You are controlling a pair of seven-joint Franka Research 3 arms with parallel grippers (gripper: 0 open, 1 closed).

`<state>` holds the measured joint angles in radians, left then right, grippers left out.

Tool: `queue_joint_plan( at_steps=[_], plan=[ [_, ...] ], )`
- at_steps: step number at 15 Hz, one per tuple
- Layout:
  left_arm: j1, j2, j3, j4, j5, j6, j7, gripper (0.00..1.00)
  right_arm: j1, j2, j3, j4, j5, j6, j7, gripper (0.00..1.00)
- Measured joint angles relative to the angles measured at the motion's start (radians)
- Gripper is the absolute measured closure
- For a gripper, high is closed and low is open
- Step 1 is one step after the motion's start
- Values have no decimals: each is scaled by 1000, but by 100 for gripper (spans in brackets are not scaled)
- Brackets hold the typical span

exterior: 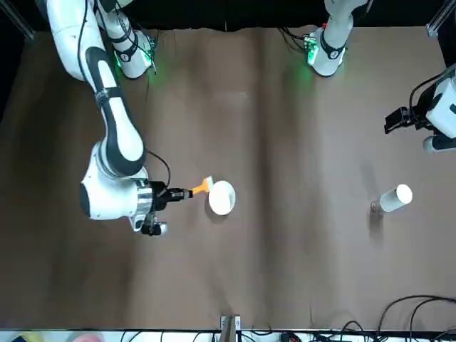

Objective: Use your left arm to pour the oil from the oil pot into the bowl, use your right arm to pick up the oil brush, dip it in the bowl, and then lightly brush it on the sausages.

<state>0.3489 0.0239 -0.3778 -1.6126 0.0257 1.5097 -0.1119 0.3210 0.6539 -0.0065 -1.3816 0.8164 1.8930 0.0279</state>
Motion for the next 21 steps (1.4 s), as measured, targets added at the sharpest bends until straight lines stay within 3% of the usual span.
queue_joint_plan(
  at_steps=[4, 14, 21],
  plan=[
    [6, 2, 2, 0, 0, 11, 1, 0, 68, 43, 1, -41, 84, 176, 1, 95],
    [4, 11, -1, -32, 0, 64, 2, 0, 77, 128, 0, -72, 121, 248, -10, 95],
    [2, 20, -1, -35, 0, 70, 3, 0, 82, 135, -3, -96, 178, 257, -8, 95]
  ],
)
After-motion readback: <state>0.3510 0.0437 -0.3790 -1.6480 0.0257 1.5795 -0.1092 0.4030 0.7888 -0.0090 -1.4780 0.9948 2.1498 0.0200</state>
